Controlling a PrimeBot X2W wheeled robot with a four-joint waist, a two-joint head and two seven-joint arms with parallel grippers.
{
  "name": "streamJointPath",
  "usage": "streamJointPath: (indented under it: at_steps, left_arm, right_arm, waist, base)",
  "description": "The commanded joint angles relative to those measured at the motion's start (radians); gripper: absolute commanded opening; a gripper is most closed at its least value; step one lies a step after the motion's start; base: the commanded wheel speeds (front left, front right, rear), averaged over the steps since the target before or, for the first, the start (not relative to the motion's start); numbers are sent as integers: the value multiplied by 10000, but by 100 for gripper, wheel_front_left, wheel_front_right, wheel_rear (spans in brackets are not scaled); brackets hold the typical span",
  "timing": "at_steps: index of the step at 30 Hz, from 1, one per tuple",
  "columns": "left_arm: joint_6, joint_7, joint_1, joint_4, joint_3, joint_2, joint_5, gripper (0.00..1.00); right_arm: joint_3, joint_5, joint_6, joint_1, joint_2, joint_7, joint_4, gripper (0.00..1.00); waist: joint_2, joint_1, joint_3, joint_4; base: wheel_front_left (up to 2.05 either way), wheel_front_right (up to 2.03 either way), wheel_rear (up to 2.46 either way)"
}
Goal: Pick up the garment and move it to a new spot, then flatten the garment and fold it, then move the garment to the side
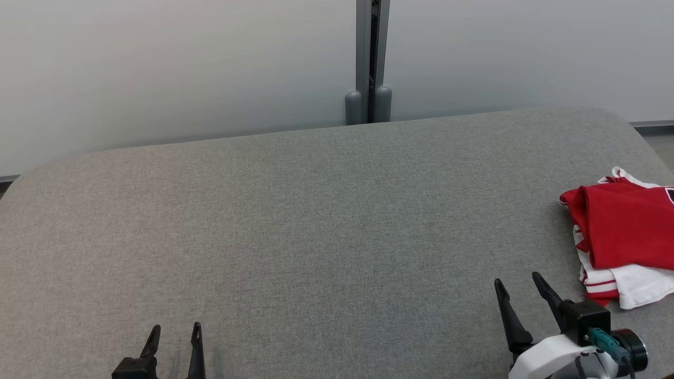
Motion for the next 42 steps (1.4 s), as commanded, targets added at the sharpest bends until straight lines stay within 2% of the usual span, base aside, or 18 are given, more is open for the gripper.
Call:
streamJointPath:
  at_steps: [1, 5, 6, 10, 28, 42]
  left_arm:
    - [-34, -40, -105, 30, 42, 52, -67, 100]
    - [-134, -40, -132, 91, 41, 52, -185, 100]
    - [-120, 0, -1, 91, 12, 4, -151, 0]
    - [-140, 89, 228, 487, -1, -101, -212, 0]
    - [-523, 956, -244, -45, 312, -63, -3645, 0]
    - [-752, 1467, -513, -383, 488, -43, -5713, 0]
  right_arm:
    - [-8, -34, 0, -12, -35, 6, 12, 100]
    - [-52, -30, -2, -12, -40, 6, 74, 100]
    - [-24, -43, 2, -1, 13, 0, 67, 0]
    - [-4, -6, 2, 338, 126, 18, 431, 0]
    - [-445, 3610, 2, 266, 89, 908, -266, 0]
    - [-698, 5790, 2, 230, 64, 1434, -697, 0]
  waist:
    - [-1, 0, 4, -14]
    - [-1, 0, 14, -62]
    - [-1, 0, 15, -66]
    - [-1, 0, 15, -71]
    - [-1, 0, 18, 27]
    - [-1, 0, 21, 98]
  base:
    - [0, 0, 0]
    - [0, 0, 0]
    - [0, 0, 0]
    - [0, 0, 0]
    - [0, 0, 0]
    - [0, 0, 0]
